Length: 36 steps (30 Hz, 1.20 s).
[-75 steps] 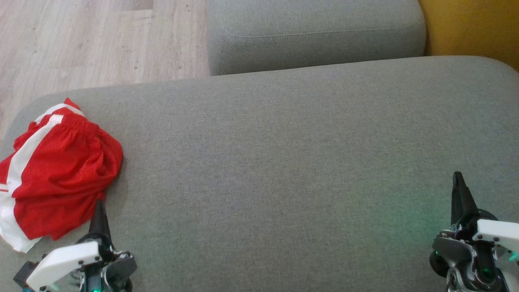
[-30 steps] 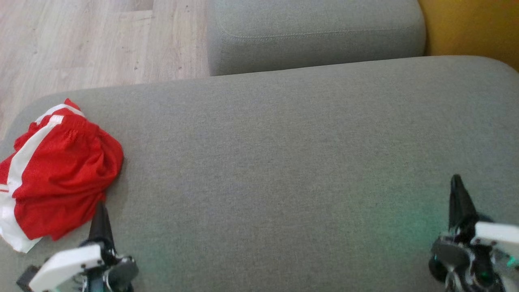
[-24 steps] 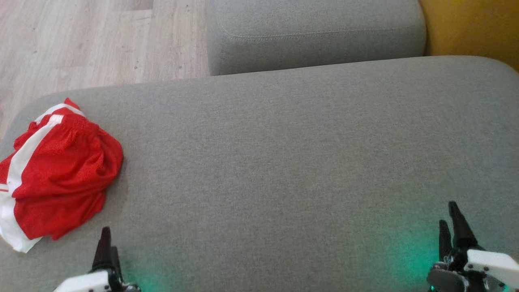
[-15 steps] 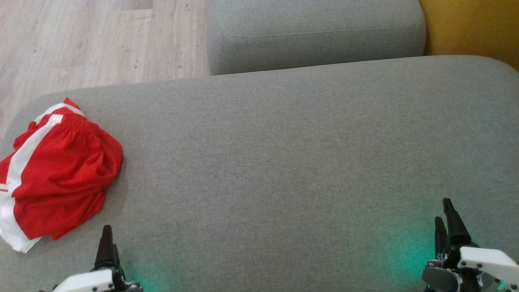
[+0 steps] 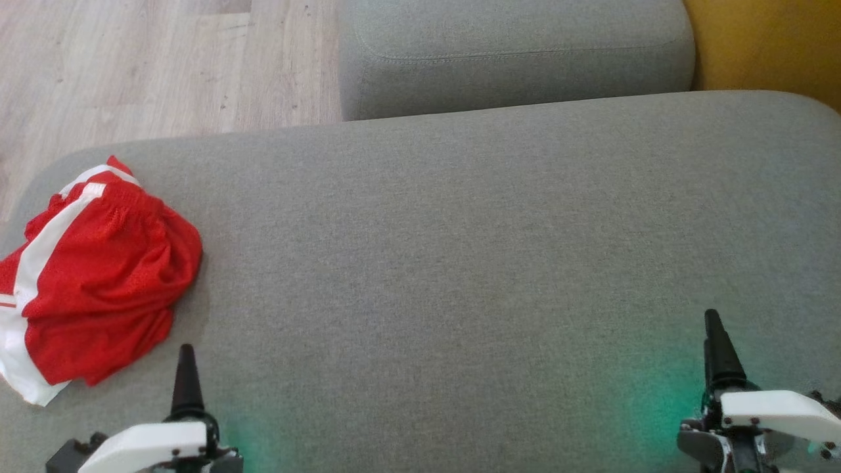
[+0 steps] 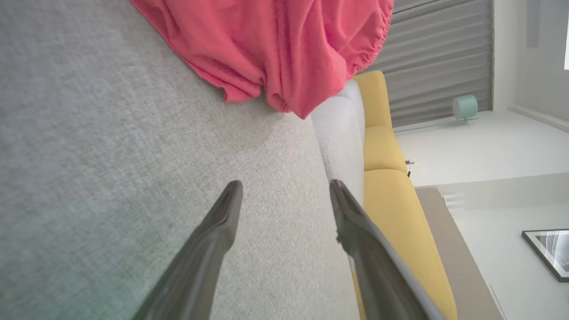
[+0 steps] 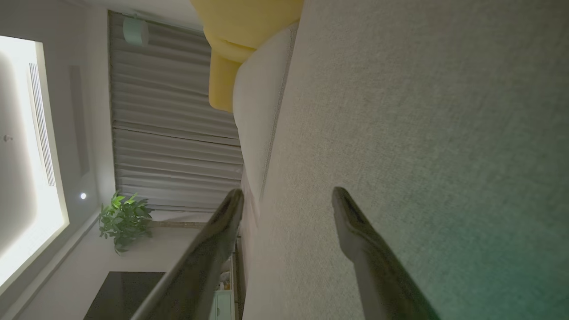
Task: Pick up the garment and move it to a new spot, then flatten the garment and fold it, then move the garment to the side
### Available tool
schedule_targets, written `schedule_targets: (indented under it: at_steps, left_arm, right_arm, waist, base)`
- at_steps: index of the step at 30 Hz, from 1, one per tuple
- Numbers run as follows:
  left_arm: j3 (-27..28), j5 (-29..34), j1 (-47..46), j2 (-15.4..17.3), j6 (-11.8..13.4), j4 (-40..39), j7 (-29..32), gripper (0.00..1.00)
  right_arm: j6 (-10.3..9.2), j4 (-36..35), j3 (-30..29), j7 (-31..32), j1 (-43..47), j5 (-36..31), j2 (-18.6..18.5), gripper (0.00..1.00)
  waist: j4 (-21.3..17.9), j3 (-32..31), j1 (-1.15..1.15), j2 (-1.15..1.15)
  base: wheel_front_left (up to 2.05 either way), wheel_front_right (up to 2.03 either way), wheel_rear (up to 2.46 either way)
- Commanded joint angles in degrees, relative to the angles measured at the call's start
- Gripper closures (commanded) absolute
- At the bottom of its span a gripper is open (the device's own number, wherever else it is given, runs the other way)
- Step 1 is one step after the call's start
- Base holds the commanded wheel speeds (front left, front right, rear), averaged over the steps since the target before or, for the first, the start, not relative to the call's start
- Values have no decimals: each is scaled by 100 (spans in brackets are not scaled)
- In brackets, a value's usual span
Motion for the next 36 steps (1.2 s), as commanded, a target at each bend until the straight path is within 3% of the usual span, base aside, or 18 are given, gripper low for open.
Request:
schedule_targets:
  at_steps: [1,10,36]
  left_arm:
    - [-25,189,-270,33,11,-222,-58,0]
    - [-266,997,-288,37,172,-338,-226,0]
    - [-705,2712,-317,46,439,-567,-646,0]
  right_arm:
    - [11,-228,83,-59,-284,-202,-26,0]
    - [15,-308,235,-227,-278,-1154,-30,0]
    - [24,-536,578,-650,-263,-3031,-41,0]
  waist:
    - [5,-3,-1,0]
    - [44,-34,-1,0]
    - [95,-92,-1,0]
  base:
    - [0,0,0]
    - [0,0,0]
    - [0,0,0]
